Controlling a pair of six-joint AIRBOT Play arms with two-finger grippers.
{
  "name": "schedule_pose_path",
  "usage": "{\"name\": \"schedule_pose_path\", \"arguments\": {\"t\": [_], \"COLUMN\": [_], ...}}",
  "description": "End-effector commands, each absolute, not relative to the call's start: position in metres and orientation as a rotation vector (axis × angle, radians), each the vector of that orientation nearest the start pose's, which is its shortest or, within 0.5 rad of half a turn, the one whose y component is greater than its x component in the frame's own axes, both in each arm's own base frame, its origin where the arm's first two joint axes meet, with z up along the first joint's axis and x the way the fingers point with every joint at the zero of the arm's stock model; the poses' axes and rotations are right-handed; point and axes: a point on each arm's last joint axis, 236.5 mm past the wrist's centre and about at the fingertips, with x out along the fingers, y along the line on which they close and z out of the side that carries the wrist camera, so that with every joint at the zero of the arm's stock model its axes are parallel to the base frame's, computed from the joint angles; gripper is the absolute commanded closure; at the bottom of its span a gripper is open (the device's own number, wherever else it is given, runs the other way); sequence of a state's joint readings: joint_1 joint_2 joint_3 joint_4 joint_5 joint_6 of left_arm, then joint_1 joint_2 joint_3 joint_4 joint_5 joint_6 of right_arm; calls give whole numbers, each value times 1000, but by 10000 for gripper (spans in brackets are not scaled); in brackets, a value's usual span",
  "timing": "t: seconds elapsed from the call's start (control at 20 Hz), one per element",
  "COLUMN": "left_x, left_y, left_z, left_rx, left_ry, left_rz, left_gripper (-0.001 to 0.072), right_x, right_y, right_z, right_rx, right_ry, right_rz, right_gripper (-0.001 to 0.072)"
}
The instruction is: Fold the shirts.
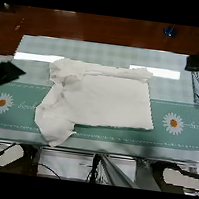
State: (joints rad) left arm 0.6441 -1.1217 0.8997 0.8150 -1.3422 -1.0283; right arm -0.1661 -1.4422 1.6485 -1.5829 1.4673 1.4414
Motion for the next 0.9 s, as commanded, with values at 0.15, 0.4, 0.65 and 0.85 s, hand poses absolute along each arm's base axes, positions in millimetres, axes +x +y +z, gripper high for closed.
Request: {"name": "schedule_pose_path", "arguments": {"t": [0.15, 0.4, 0.65, 0.85], "left_x": [197, 160, 162, 177], "left_y": [-27, -13, -6, 3], "left_z": [-50, -78, -84, -91], "left_rx": [-892, -802, -778, -734], "left_ry": [1399, 1559, 1555, 1502], "left_rz": [-367, -276, -240, -193], "left_gripper": [15, 18, 20, 21], "right_x": [323, 296, 297, 297], "right_y": [-82, -71, -72, -72], "right_z": [22, -15, -16, -16], "right_rx": [246, 285, 282, 282], "right_ry": [1461, 1518, 1511, 1511], "right_rz": [-30, -6, -9, -9], "right_gripper": [242, 242, 242, 242]}}
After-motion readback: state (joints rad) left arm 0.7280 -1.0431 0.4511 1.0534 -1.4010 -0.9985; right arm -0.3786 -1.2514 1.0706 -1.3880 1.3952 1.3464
